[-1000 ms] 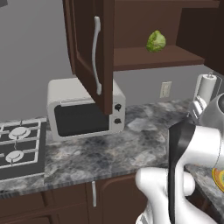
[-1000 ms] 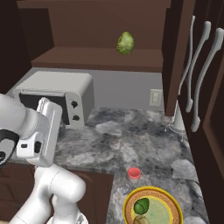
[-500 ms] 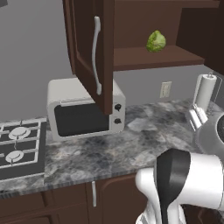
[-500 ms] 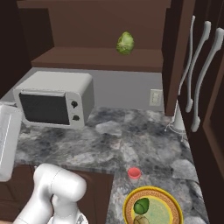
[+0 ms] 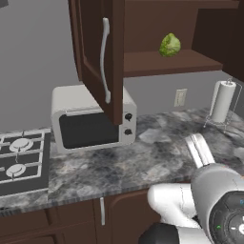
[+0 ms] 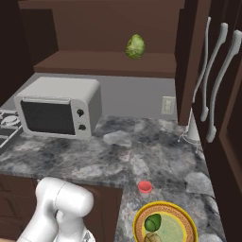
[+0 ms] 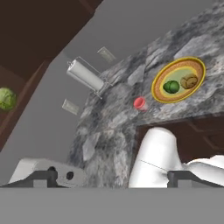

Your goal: Pick the avocado and bread from the counter and place them on the plate. Then pick the jam from the cabinet and place it next to the plate. Lastly close the cabinet door.

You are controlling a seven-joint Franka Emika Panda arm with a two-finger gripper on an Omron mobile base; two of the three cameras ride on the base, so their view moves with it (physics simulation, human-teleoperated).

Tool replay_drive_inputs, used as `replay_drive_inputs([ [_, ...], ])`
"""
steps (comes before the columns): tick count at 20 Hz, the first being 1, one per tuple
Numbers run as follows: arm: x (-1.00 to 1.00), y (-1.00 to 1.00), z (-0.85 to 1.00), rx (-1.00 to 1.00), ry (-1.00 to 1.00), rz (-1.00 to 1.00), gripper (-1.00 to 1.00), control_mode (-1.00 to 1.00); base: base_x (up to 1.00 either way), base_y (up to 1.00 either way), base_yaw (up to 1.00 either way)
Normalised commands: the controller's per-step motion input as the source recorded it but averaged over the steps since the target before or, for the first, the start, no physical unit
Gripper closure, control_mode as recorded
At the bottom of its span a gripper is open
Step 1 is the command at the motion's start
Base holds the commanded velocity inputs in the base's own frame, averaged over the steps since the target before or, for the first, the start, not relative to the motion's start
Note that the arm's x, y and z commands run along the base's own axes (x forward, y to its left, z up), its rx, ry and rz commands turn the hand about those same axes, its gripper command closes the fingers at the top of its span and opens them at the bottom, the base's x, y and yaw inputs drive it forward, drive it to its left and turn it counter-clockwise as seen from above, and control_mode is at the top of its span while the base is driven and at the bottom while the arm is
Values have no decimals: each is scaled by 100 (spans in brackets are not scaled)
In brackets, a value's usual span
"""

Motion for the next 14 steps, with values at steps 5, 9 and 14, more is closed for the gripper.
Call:
replay_drive_inputs([
  [5, -23, 64, 0, -10, -24, 6, -100, -100, 0, 0, 0],
  [9, -1, 59, 0, -9, -22, 3, -100, -100, 0, 0, 0],
  [14, 23, 43, 0, -4, -18, 0, -100, -100, 0, 0, 0],
])
